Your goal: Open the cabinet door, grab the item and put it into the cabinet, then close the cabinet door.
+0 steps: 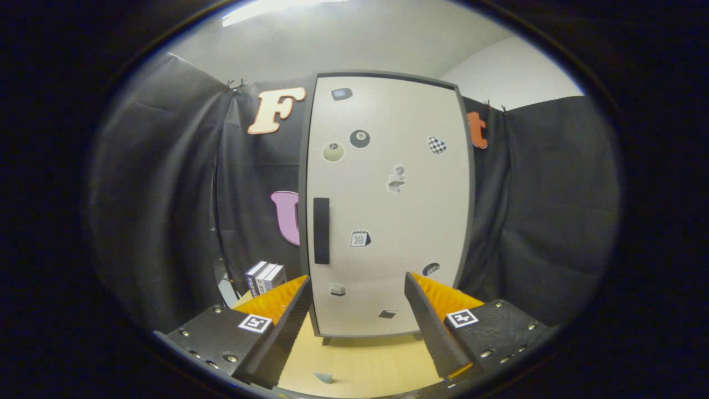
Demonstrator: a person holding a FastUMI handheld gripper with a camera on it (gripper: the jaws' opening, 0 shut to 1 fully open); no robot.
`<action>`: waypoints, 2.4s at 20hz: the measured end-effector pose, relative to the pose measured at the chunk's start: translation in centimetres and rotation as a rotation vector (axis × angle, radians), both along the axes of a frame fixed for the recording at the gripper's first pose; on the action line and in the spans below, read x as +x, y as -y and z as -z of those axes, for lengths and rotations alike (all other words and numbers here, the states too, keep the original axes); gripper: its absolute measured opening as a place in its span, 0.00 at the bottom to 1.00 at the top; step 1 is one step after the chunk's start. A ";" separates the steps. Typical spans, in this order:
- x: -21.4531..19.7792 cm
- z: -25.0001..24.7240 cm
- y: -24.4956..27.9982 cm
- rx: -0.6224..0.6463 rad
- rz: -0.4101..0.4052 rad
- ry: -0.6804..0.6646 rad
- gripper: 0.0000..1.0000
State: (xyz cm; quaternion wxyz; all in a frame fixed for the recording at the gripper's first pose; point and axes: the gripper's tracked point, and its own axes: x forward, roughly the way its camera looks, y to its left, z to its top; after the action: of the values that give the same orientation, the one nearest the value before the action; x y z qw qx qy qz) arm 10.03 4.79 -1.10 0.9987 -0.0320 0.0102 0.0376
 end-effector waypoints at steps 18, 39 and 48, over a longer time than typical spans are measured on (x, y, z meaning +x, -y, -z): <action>16.2 0.9 -7.9 0.034 -0.081 -0.016 0.95; 13.3 0.5 -6.8 0.125 -0.015 -0.025 0.18; 5.0 0.1 -1.4 0.112 0.020 -0.011 0.18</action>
State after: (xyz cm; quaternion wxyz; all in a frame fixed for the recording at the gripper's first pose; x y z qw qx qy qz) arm 14.99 6.20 -1.21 0.9992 0.0245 0.0142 0.0282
